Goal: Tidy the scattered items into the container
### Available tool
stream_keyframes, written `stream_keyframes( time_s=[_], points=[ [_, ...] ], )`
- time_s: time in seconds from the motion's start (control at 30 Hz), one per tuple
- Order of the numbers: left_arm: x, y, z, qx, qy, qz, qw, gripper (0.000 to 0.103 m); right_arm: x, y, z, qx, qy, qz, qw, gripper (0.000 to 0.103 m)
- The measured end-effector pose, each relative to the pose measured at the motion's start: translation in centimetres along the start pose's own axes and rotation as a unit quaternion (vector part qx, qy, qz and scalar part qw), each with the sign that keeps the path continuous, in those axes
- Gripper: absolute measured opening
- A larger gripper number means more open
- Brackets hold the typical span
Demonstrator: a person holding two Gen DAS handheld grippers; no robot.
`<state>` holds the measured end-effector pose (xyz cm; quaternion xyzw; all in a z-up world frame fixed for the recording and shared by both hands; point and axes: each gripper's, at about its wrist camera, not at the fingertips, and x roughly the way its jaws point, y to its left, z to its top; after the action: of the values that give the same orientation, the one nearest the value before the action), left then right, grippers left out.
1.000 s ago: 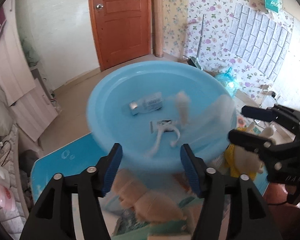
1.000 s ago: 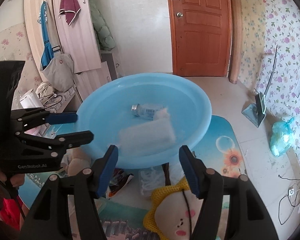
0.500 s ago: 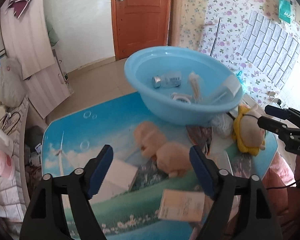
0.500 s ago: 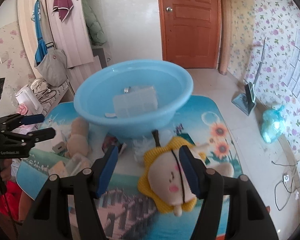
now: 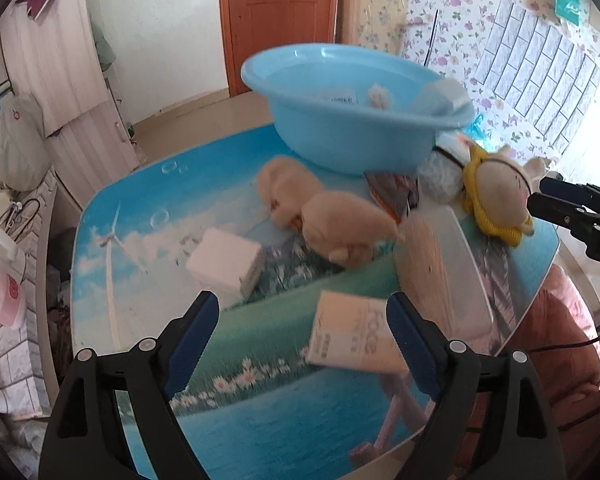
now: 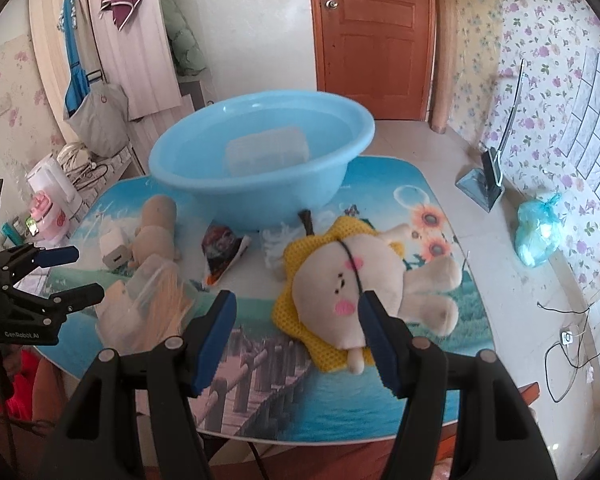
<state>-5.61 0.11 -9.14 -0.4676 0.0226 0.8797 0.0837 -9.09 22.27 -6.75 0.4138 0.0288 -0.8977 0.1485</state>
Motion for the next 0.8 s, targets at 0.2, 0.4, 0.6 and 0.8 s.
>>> stream_keyframes(
  time_s=[0.2,0.4,0.6,0.8],
  points=[
    [0.4,-0.1,-0.7,0.002,0.01,-0.007,0.9999,0.086,0.2,0.3,-0.2,-0.006,0.007,0.001,1.0,0.063],
    [0.9,-1.3,-1.6,0.025,0.023,-0.03,0.999,0.086,0.4,0.0,-0.6,0.002,0.011,-0.002,1.0,0.07],
    [1.6,-2.4,-2.1,0.036,0.034,-0.037,0.9981,0.086,0.5,-0.5,-0.5,0.006,0.008,-0.014,1.0,0.074],
    [2.9,-2.6,-2.3,0.035,0.047,-0.036,0.9977,0.086,0.6,-1.6,-0.7,0.022,0.005,-0.039,0.999,0.08]
  ],
)
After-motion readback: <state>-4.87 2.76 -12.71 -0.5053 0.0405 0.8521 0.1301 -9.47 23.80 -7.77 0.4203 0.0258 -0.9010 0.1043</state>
